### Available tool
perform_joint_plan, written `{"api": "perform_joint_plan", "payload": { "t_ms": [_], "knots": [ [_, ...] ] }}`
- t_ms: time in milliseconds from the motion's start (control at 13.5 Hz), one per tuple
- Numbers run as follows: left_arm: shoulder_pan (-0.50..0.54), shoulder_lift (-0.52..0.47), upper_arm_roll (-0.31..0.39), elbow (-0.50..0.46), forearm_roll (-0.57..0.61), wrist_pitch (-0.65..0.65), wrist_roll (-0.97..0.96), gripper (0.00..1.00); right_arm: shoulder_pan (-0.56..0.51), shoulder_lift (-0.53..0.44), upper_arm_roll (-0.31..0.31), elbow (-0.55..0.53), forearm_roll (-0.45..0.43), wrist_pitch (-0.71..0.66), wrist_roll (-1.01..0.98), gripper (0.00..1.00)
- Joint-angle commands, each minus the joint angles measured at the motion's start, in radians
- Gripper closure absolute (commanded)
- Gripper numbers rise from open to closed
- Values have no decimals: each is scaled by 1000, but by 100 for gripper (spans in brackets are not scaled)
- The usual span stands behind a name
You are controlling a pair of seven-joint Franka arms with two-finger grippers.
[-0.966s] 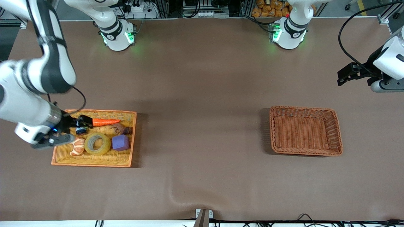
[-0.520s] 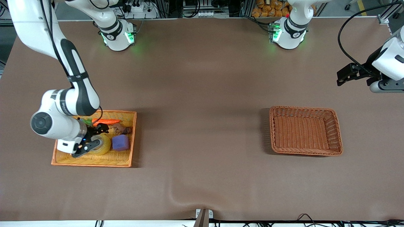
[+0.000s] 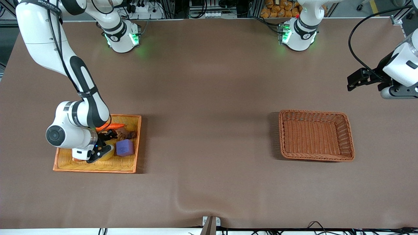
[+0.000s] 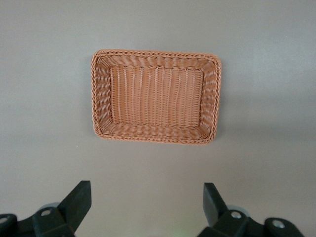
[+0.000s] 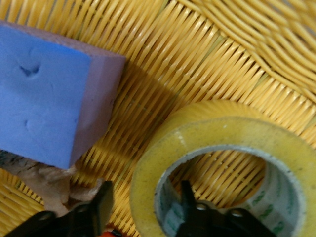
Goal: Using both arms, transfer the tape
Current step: 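Reach the right gripper down into the tray and grasp the yellow tape, then carry the tape with the right gripper while the left gripper approaches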
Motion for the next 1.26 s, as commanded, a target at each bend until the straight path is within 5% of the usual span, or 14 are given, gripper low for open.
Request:
{"api": "perform_joint_plan", "payload": {
  "t_ms": [0, 446, 743, 966, 1189],
  "knots": [
    [3, 10, -9, 1, 4, 16, -9, 0, -9, -4, 6, 17, 22, -17, -15, 100],
    [0, 18, -9, 3, 4, 18, -9, 0, 2, -114, 8, 127, 25, -221, -12, 100],
    [-8, 45, -11, 3, 1, 42, -12, 0, 60, -148, 28, 267, 149, -338, 113, 100],
    [-43, 119, -11, 6, 1, 120, -16, 0, 280, -104, 22, 359, 148, -352, 420, 100],
    [-65, 217, -9, 4, 6, 223, -17, 0, 459, 43, 23, 491, 151, -259, 718, 100]
  ]
}}
